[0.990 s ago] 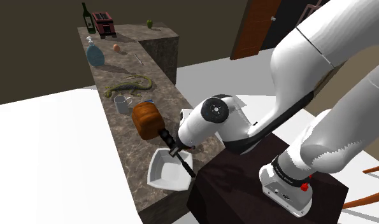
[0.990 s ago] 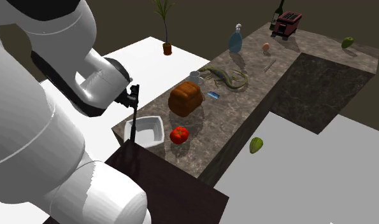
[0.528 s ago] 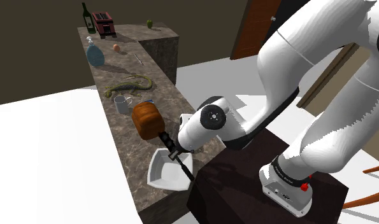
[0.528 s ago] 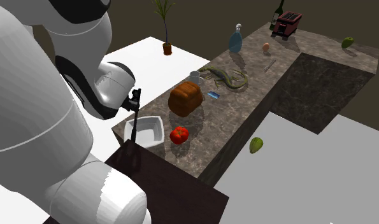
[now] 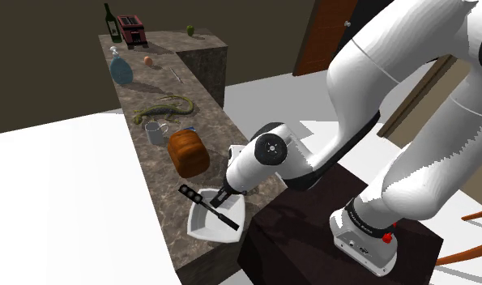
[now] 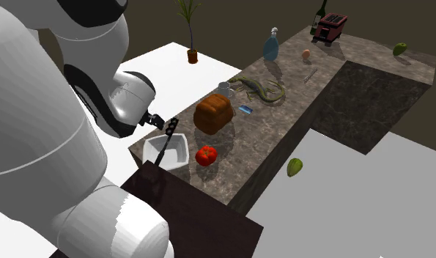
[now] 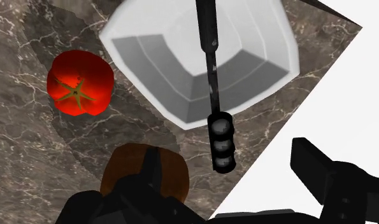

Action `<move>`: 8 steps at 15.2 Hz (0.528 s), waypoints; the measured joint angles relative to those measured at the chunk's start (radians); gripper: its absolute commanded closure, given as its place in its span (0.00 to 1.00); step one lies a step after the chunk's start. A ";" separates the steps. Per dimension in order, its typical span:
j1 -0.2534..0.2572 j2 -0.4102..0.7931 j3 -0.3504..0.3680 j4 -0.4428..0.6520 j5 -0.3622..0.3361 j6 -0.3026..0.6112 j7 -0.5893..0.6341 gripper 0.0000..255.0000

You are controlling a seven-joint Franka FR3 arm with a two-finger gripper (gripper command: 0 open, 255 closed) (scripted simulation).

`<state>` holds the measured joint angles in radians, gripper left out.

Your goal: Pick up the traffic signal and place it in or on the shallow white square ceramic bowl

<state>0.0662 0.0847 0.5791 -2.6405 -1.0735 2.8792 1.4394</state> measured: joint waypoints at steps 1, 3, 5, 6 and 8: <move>0.000 0.000 0.000 0.000 0.000 0.000 0.000 0.00; -0.004 -0.030 0.013 -0.019 0.044 0.005 -0.037 0.00; 0.008 -0.124 0.043 -0.063 0.267 0.006 -0.208 0.00; 0.034 -0.178 0.043 -0.089 0.396 0.002 -0.305 0.00; 0.073 -0.219 0.024 -0.107 0.506 -0.005 -0.383 0.00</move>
<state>0.1392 -0.1342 0.6034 -2.7473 -0.5676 2.8740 1.0568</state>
